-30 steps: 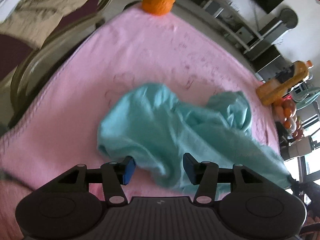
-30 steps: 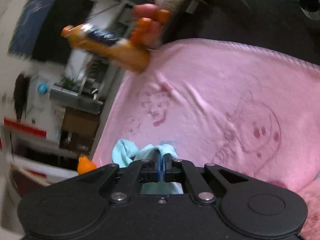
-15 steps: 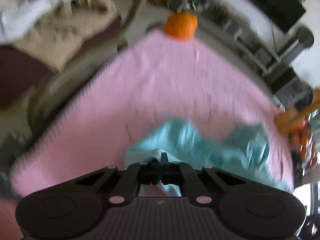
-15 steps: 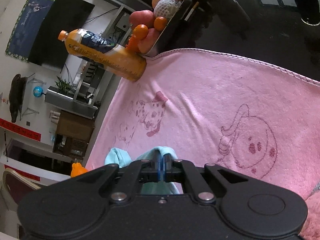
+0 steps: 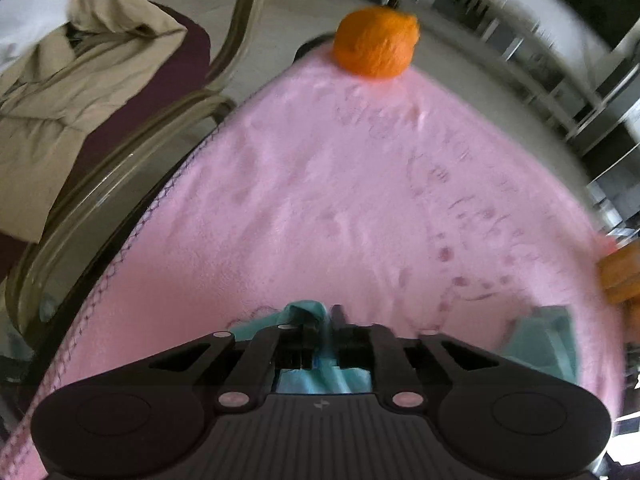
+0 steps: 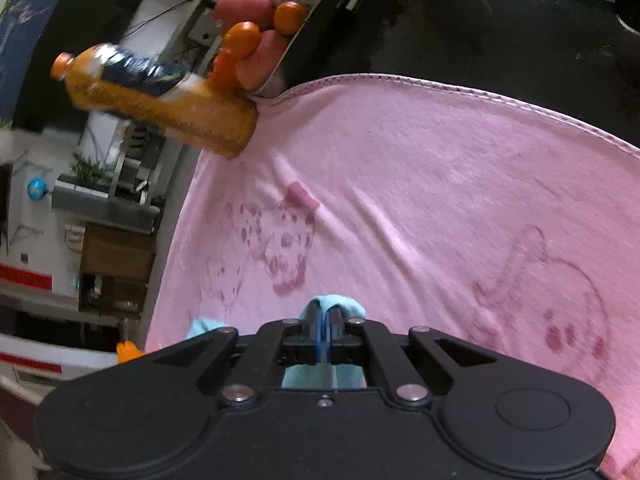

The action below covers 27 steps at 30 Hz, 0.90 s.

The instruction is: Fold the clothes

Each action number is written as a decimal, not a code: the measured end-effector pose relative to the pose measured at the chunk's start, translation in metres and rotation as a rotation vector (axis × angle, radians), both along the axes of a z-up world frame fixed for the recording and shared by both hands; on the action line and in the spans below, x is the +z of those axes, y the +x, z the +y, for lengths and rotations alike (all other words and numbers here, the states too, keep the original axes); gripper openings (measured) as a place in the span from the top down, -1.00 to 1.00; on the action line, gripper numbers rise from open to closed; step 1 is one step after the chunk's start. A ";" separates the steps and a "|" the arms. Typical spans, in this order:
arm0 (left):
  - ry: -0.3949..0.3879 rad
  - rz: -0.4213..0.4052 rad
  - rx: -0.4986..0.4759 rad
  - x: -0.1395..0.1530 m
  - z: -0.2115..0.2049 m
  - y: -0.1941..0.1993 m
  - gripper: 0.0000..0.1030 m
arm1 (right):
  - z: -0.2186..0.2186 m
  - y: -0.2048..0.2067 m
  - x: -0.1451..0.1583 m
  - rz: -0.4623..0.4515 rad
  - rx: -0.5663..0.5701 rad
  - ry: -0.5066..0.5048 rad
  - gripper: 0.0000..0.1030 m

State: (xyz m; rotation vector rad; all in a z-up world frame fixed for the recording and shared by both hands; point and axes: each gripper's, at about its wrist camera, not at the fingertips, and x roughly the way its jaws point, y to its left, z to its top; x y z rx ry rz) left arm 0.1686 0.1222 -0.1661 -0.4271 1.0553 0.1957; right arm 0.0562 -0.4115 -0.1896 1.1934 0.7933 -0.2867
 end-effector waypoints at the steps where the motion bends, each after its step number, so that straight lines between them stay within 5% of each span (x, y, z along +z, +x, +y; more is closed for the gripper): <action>1: 0.012 0.016 -0.017 -0.002 -0.002 0.001 0.68 | -0.002 0.004 -0.003 0.010 -0.005 0.002 0.96; 4: 0.011 -0.005 -0.060 0.001 -0.003 -0.014 0.26 | -0.003 0.010 -0.011 0.035 -0.009 0.020 0.96; 10: -0.156 -0.121 -0.068 0.026 0.002 -0.085 0.18 | -0.001 0.011 -0.012 0.028 0.023 0.031 0.95; 15: -0.371 -0.105 -0.112 0.000 -0.020 -0.110 0.19 | 0.001 0.010 -0.011 0.022 0.033 0.035 0.95; 20: -0.441 -0.048 -0.084 -0.025 -0.031 -0.096 0.23 | 0.001 0.009 -0.011 0.017 0.041 0.038 0.94; 27: -0.363 -0.098 -0.117 -0.007 -0.037 -0.076 0.46 | 0.001 0.011 -0.010 0.000 0.056 0.048 0.91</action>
